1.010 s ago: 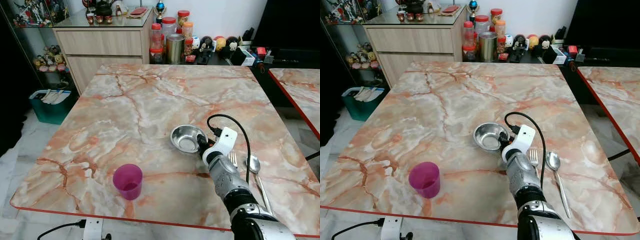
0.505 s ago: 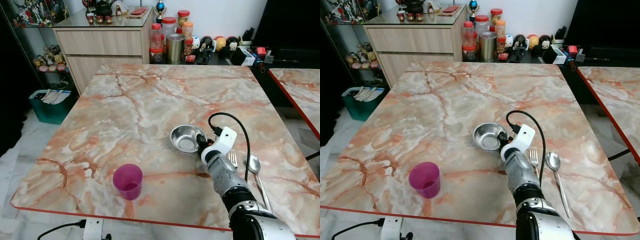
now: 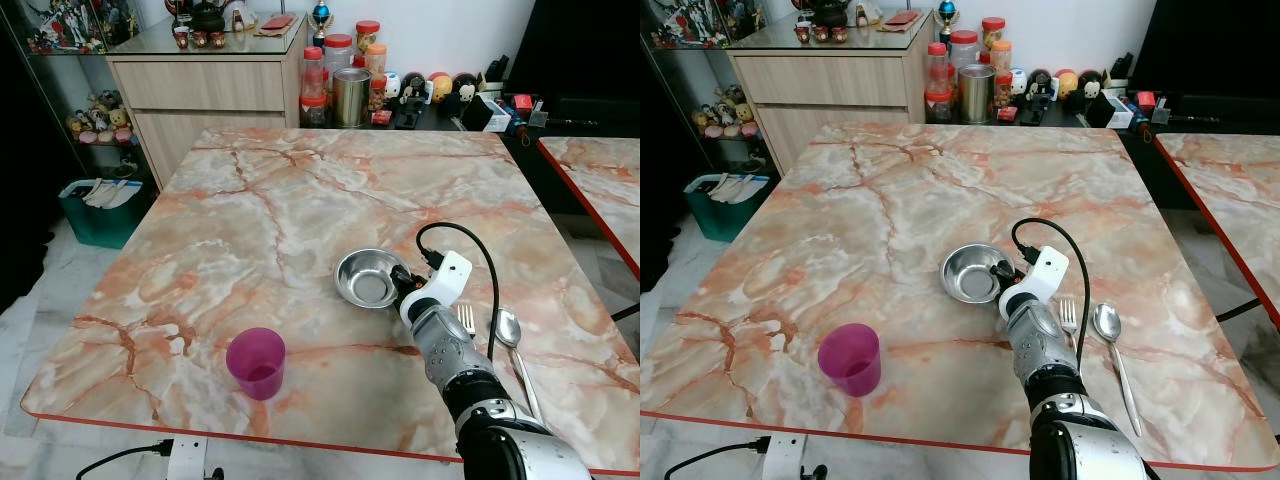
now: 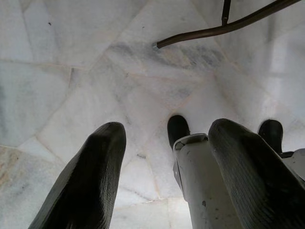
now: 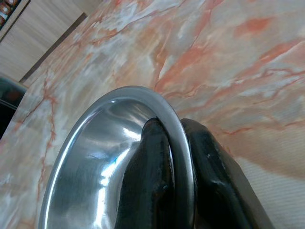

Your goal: Setting the table

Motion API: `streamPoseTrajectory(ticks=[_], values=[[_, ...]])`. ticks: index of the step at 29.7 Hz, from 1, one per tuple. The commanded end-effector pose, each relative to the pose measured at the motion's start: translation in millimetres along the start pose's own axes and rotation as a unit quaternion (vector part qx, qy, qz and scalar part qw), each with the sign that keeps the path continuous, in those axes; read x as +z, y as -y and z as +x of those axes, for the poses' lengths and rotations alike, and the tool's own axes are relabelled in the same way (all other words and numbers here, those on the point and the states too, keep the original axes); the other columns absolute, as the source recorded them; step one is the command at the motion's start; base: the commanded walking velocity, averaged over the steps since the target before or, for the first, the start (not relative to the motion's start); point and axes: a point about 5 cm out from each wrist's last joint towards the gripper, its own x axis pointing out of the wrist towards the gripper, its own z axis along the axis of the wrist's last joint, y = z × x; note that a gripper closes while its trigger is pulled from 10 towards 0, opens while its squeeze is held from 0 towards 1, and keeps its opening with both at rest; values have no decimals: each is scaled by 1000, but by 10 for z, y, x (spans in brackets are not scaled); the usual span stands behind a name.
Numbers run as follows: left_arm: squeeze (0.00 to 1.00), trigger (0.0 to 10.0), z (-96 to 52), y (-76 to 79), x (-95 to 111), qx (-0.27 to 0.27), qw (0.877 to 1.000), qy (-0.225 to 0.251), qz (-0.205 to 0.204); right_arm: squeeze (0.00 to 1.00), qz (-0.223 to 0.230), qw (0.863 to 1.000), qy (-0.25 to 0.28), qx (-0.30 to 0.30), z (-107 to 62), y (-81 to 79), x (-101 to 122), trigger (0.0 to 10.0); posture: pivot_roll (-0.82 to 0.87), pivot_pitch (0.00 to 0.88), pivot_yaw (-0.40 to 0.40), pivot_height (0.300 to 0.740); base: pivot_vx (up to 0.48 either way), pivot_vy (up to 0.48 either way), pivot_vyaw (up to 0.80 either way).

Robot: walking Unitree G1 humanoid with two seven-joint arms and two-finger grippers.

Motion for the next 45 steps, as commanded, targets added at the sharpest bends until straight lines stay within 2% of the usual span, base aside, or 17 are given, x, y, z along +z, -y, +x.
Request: streamPoseTrajectory(ticks=[1, 5, 6, 7, 8, 17, 23, 31, 45], values=[[0, 10000, 4, 11, -3, -7, 1000, -8, 9, 0, 16, 1000, 21, 17, 26, -91, 77, 0, -12, 0, 0, 740, 0, 0, 0], [0, 10000, 6, 9, 6, -6, 1000, -8, 11, 0, 37, 997, 54, 50, 29, -185, 171, 0, -12, 0, 3, 740, 0, 0, 0], [0, 10000, 7, 5, 9, -4, 1000, -7, 11, 0, 40, 993, 74, 78, 23, -252, 230, 2745, -12, 0, 4, 740, 0, 0, 0], [0, 10000, 7, 5, 9, -4, 1000, -7, 11, 0, 40, 993, 74, 78, 23, -252, 230, 2745, -12, 0, 4, 740, 0, 0, 0], [0, 10000, 7, -5, 12, 0, 1000, -7, 11, 0, 41, 990, 85, 101, 18, -315, 267, 10000, -15, 0, 6, 740, 0, 0, 0], [0, 10000, 1, -58, -6, 14, 1000, -9, 9, 0, 65, 971, 144, 177, -28, -526, 467, 10000, -9, 0, 1, 740, 0, 0, 0], [0, 10000, -8, -68, -39, 19, 1000, -11, 14, 0, 62, 973, 140, 174, -27, -514, 447, 10000, -5, 0, 1, 740, 0, -109, 0], [0, 10000, -12, -97, -52, 24, 1000, -13, 15, 0, 57, 973, 140, 177, -36, -520, 437, 10000, -5, 0, 2, 740, 0, -410, 0], [0, 10000, -10, -83, -51, 22, 999, -15, 21, 0, 41, 968, 145, 200, -56, -624, 455, 10000, -13, 0, 4, 740, 0, -455, 0]])
